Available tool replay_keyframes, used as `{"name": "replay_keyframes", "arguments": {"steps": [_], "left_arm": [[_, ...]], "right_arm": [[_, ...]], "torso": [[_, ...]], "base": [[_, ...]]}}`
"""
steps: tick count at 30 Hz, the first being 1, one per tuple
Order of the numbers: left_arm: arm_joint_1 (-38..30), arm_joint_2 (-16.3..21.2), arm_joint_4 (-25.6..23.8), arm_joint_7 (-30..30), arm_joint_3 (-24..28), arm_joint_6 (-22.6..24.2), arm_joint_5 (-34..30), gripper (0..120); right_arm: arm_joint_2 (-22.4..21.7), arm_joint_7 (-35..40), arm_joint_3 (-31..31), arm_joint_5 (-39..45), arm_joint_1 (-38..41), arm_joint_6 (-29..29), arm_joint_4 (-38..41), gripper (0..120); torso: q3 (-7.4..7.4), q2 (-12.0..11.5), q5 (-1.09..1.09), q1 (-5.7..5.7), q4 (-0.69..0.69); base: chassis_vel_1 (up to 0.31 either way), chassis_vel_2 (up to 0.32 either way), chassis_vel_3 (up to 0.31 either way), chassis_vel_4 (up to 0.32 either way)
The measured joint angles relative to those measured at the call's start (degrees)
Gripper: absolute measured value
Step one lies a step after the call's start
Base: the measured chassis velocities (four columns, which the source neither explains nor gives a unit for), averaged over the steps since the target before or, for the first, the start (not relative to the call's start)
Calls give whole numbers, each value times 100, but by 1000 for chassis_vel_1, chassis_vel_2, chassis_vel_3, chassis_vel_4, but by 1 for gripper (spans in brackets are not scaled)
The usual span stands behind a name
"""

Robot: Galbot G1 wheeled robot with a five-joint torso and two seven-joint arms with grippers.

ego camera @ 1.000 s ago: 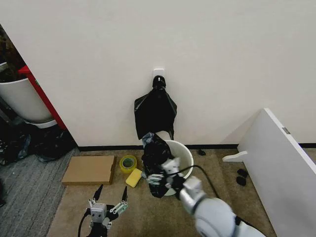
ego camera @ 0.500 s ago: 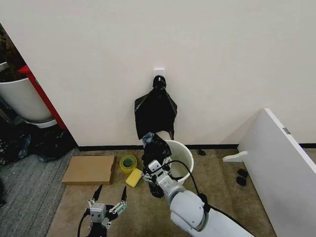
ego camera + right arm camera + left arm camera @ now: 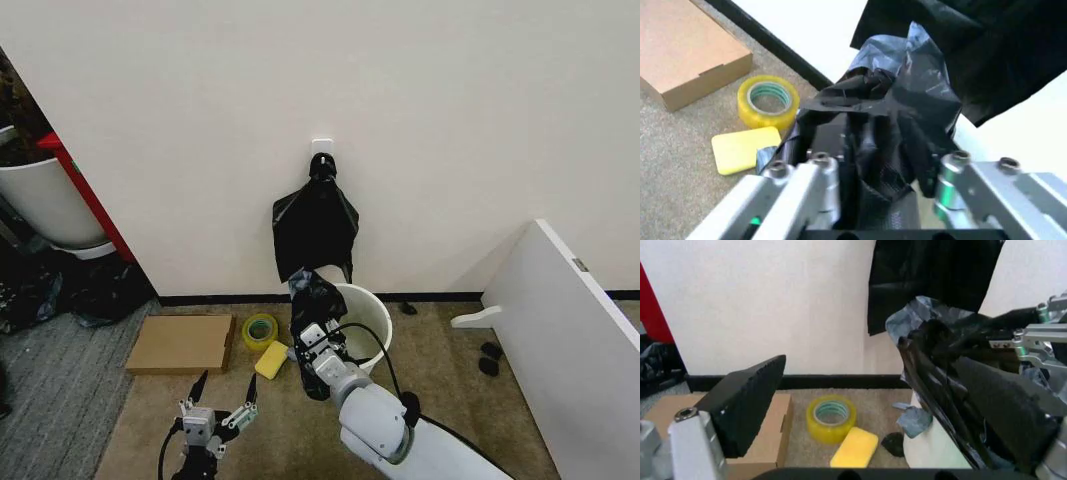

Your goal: Place the garbage bag over the trash bin.

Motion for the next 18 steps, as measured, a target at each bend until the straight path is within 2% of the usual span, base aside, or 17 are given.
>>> {"name": "replay_keyframes", "arguments": {"steps": [2, 4, 7, 11, 16, 18], "left_arm": [[-16, 4, 0, 1, 4, 2, -6, 100], [-21, 6, -1, 1, 4, 4, -8, 100], [-33, 15, -11, 2, 7, 13, -15, 100], [-49, 24, -41, 6, 28, 48, -23, 100], [-117, 114, -127, 43, 124, 203, -83, 100], [-217, 259, -199, 65, 234, 396, -179, 100]], "right_arm": [[-19, 3, 6, 13, -9, -49, 5, 15], [-34, 3, 11, 26, -14, -64, 21, 12], [-67, 3, 41, 104, -45, -82, 90, 0], [-92, 4, 138, 161, -120, -12, 146, 0], [-91, 159, 465, 285, -344, 458, 247, 0], [-100, 296, 626, 455, -449, 764, 321, 0]], "torso": [[0, 0, 0, 0, 0], [0, 0, 0, 0, 0], [0, 0, 1, 0, 0], [0, 0, 0, 0, 0], [0, 0, 1, 0, 1], [0, 0, 1, 0, 0]], "base": [[0, 0, 0, 0], [0, 0, 0, 0], [0, 0, 0, 0], [0, 0, 0, 0], [0, 0, 0, 0], [0, 0, 0, 0]]}}
